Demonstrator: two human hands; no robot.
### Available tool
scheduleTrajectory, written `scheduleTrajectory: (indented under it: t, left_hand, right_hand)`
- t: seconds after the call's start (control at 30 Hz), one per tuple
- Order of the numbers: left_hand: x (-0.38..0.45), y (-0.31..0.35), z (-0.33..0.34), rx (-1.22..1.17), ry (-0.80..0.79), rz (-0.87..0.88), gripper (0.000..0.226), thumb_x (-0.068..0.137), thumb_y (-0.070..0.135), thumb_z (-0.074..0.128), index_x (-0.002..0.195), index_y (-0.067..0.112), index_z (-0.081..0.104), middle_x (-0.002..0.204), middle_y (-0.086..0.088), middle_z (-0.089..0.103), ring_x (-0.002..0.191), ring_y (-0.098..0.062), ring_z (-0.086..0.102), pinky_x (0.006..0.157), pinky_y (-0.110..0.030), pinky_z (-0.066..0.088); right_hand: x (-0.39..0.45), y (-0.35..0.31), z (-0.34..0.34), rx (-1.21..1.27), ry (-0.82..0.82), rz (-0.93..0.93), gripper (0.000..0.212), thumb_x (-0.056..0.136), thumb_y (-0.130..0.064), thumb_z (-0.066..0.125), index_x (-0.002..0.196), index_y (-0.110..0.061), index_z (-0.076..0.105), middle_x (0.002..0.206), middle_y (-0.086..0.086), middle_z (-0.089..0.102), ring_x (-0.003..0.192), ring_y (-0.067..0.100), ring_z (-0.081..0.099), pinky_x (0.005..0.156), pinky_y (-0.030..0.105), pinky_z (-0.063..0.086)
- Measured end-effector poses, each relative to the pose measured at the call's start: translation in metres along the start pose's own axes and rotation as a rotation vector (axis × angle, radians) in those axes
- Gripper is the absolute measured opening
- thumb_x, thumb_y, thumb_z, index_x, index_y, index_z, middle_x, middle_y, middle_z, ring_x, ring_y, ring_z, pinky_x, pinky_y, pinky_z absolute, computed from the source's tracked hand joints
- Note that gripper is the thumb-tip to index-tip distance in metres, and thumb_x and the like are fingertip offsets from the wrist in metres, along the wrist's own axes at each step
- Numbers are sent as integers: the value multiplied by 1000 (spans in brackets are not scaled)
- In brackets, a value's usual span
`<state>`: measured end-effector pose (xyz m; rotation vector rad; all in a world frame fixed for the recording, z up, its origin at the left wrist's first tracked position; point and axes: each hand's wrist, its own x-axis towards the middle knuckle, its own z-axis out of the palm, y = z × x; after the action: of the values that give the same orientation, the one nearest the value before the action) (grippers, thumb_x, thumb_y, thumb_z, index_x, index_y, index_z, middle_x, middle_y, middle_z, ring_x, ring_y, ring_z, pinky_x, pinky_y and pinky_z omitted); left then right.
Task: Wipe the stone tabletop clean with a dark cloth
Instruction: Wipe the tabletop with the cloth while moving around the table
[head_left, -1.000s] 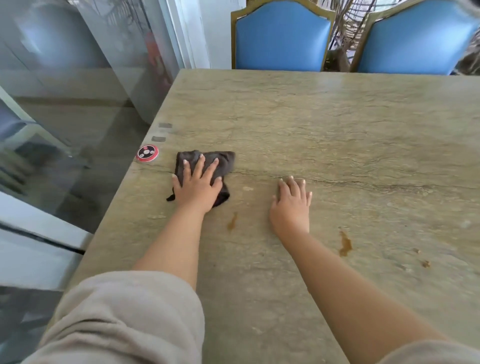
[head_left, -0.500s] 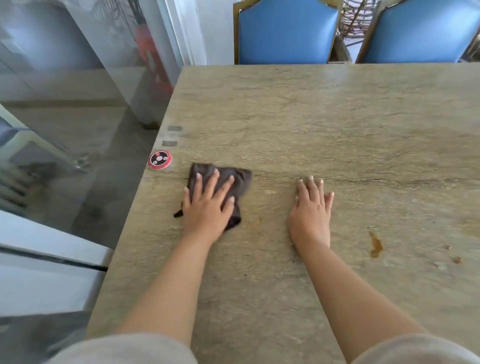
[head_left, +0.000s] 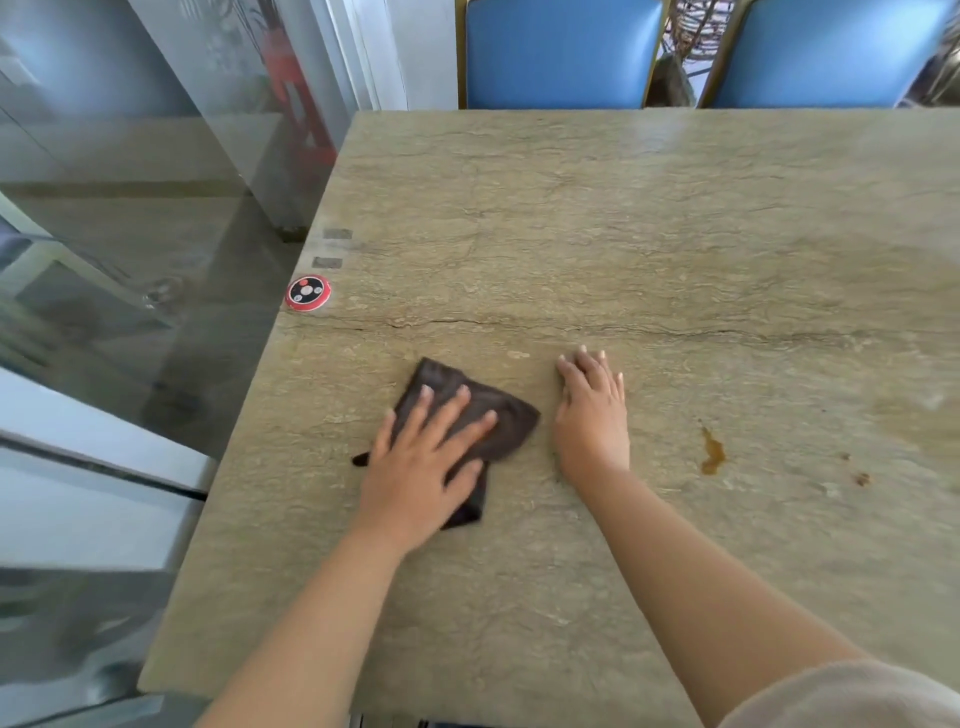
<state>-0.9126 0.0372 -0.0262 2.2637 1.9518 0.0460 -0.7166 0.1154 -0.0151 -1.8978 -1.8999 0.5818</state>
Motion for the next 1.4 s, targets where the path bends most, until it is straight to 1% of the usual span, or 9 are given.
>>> scheduleTrajectory:
  t: [0.2,0.4,0.5,0.6,0.7,0.83,1.1,1.2,1.4]
  left_hand:
    - [72,-8,-14,-101,-75,-489,52,97,58,20,147,55,5,161,18,-11,149,-22,-17,117,-56,-7]
    - [1,29,0,-51,16,-208,57,93,58,24,149,49,19,163,15,6,151,-25,-1,119,-55,5]
    - [-37,30,5,-52,-45,-128,62,88,64,14,149,51,12,162,17,2,150,-22,-7,119,-54,3]
    - [-53,17,-4,-276,15,-76,61,91,60,23,150,45,17,162,14,9,151,-18,0,119,-53,11]
    - [-76,-9,-4,-339,172,-174,57,96,50,32,150,33,30,160,1,23,148,-22,17,115,-53,26]
    - [-108,-46,1,-233,205,-502,56,98,51,30,150,31,31,162,-1,18,150,-22,8,118,-56,14]
    - [-118,-60,2,-75,129,-601,66,90,68,12,152,43,15,164,0,-2,149,-22,-15,116,-60,-8]
    - [-118,-61,3,-80,149,-596,69,89,68,12,153,39,11,164,1,-4,149,-21,-15,116,-60,-9]
    - [-122,-63,1,-303,307,-601,77,89,60,19,155,22,17,163,4,15,151,-15,3,118,-56,-6]
  right_hand:
    - [-50,1,10,27,-14,-133,51,98,-5,33,149,-13,30,159,3,16,148,14,-2,119,28,-7]
    - [-45,-5,9,74,-20,-125,51,95,-1,34,145,-7,35,157,8,22,148,17,2,119,30,-9]
    - [-47,-4,5,118,-29,-111,49,94,-1,36,143,-7,40,155,9,26,148,19,6,120,33,-5]
    - [-64,-21,6,92,55,-123,50,91,-2,42,140,-12,44,151,9,34,146,23,14,120,42,-3]
    - [-95,-57,20,2,-1,-250,51,94,-23,45,144,-20,38,153,11,31,146,29,12,119,50,2]
    - [-111,-84,55,-348,-278,-288,77,88,-72,19,151,-36,-7,159,13,-14,142,40,-23,113,58,-14]
    - [-18,-110,74,-414,-265,-104,64,90,-70,17,147,-49,-2,160,3,-15,141,40,-24,108,66,-15]
    - [-21,-137,89,-374,-297,-277,55,96,-55,22,148,-47,6,161,-2,-8,144,34,-21,111,61,-13]
    - [-96,-103,72,-263,-481,-957,56,87,-38,24,142,-40,37,158,-9,20,148,21,-1,118,52,0]
